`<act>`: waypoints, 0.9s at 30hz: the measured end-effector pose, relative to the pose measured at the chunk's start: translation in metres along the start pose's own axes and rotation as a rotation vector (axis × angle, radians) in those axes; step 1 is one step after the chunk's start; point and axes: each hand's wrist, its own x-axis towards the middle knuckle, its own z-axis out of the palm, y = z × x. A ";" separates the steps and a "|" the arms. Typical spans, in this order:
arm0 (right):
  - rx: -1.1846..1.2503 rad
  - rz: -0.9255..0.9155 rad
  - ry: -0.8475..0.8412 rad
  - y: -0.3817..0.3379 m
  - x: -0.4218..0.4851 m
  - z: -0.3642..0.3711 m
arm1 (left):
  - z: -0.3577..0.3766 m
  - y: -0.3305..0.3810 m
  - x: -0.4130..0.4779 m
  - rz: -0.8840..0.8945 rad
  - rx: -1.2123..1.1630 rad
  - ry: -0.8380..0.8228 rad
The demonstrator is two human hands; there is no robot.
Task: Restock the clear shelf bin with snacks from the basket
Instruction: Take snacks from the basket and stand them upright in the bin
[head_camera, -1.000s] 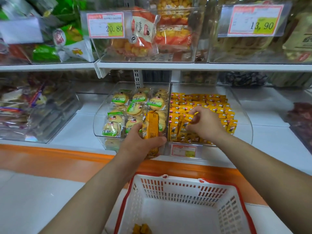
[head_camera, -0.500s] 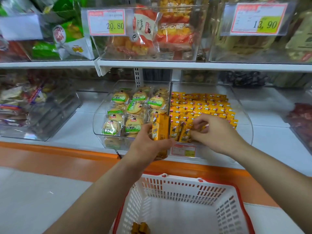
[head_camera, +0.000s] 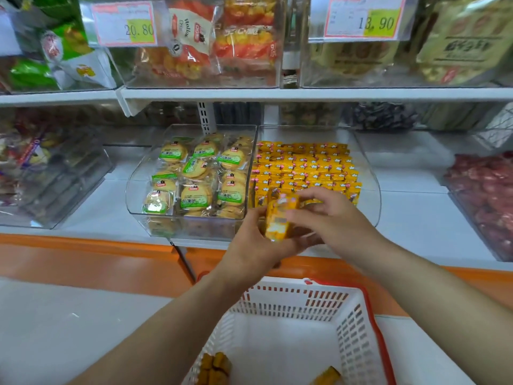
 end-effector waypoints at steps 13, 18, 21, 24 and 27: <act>-0.014 0.036 -0.303 0.014 -0.003 -0.016 | -0.017 0.005 0.000 -0.111 -0.216 0.053; 0.050 0.070 -0.459 0.011 0.007 -0.028 | -0.025 0.012 0.000 -0.141 -0.260 0.139; -0.015 -0.036 -0.202 0.013 0.025 -0.039 | -0.035 0.014 0.002 -0.171 -0.301 0.180; -0.201 -0.116 0.141 0.023 0.047 -0.047 | -0.041 0.012 0.006 -0.174 -0.270 0.218; -0.286 -0.119 0.258 0.033 0.068 -0.044 | -0.045 0.009 0.008 -0.144 -0.204 0.249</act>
